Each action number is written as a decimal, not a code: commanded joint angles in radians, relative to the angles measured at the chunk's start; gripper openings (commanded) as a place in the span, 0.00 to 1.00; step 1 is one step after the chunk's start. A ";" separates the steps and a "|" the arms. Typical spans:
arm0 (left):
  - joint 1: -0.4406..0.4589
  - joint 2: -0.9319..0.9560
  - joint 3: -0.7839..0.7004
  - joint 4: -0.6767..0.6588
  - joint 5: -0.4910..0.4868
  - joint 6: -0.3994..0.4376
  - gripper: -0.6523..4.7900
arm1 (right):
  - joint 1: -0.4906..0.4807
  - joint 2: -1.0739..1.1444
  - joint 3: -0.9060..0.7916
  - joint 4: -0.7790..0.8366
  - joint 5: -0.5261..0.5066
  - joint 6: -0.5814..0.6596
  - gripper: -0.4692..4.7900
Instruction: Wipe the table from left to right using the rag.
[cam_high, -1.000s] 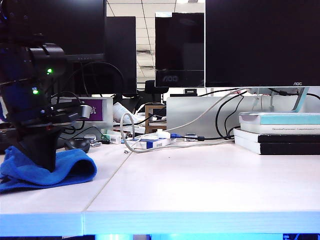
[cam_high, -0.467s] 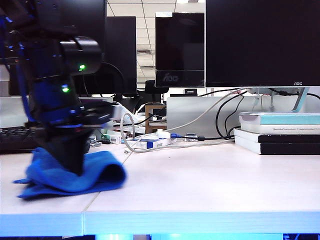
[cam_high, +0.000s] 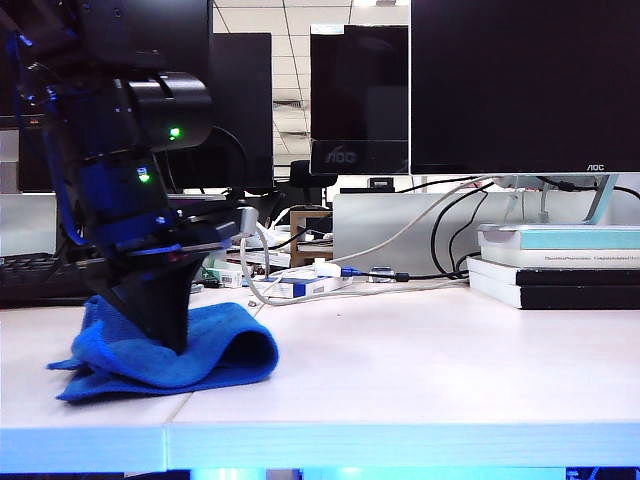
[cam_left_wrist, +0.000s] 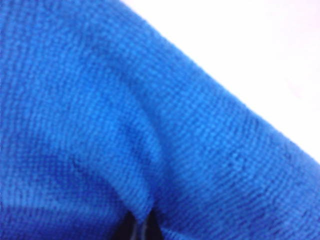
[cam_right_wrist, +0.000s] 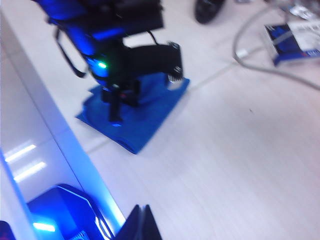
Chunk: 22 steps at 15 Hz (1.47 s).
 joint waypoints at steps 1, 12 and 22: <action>-0.046 0.049 -0.006 -0.069 0.040 -0.010 0.11 | 0.001 -0.003 0.006 -0.006 0.011 -0.002 0.08; -0.196 0.141 0.141 -0.068 0.041 -0.044 0.11 | 0.000 -0.026 0.006 -0.039 0.069 0.012 0.08; -0.228 0.186 0.215 -0.053 0.045 -0.055 0.11 | 0.001 -0.033 0.006 -0.002 0.069 0.025 0.08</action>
